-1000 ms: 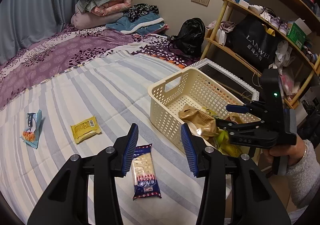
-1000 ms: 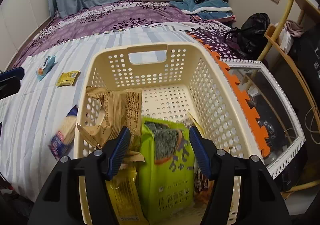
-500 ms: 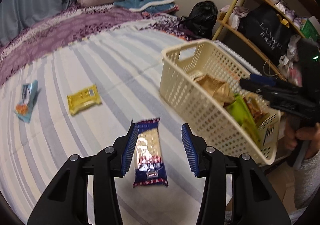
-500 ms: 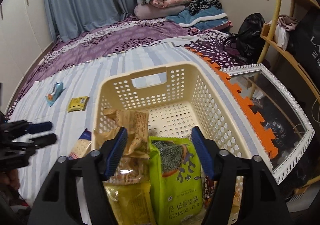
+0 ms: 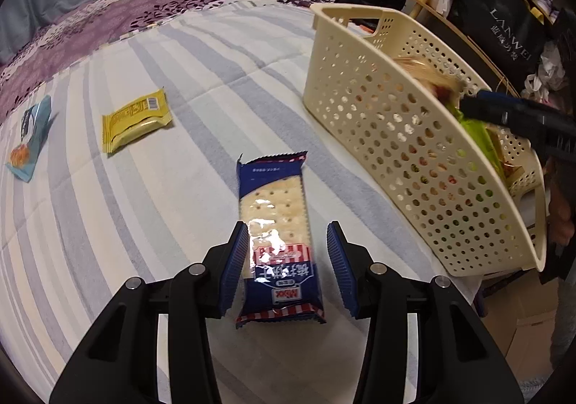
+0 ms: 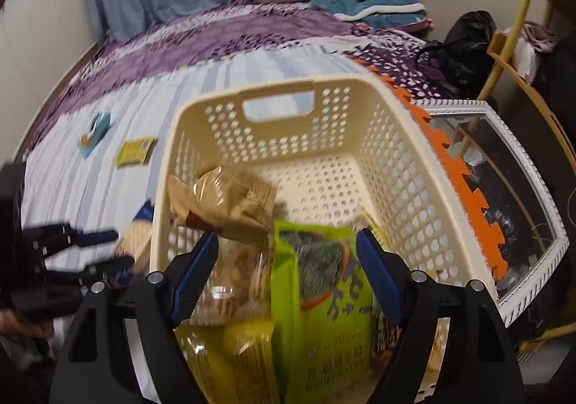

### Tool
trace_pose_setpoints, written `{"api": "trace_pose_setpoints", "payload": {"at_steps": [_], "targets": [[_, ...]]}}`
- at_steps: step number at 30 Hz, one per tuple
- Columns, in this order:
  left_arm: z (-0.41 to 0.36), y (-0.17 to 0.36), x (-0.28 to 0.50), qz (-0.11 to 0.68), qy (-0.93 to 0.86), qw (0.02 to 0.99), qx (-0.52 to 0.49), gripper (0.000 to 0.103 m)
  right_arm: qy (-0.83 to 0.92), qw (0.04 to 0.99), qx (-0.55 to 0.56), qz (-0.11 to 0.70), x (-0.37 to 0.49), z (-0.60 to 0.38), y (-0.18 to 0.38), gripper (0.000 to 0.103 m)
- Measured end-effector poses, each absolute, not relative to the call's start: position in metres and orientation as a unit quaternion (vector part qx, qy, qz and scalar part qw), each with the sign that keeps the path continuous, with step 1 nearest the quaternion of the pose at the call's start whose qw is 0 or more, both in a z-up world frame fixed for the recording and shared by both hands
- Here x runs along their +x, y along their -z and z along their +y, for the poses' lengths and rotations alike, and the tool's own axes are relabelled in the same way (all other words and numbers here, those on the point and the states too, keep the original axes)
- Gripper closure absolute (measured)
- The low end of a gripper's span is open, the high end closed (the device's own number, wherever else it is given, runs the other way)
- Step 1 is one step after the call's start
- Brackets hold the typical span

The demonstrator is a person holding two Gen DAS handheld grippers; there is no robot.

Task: Organize snacks
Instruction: 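Lower the blue cracker pack into the basket with the left gripper and release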

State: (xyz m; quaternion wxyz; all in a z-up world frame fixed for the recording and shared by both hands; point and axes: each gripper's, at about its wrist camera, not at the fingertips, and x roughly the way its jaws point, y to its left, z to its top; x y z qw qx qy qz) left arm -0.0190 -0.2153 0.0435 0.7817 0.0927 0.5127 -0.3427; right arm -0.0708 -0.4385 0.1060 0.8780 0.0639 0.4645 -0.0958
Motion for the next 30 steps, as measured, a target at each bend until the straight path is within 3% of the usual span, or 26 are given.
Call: {"api": "trace_pose_setpoints", "payload": {"at_steps": [19,30], "targets": [[-0.225,-0.025,-0.018,0.518,0.325,0.783,0.113,0.059,0.118,0.900,0.111,0.405,-0.103,-0.454,-0.123,0.025],[-0.219,-0.094,-0.029,0.458,0.337,0.819,0.079,0.059,0.127,0.907,0.129,0.379,-0.119,-0.460,-0.131,0.025]]}}
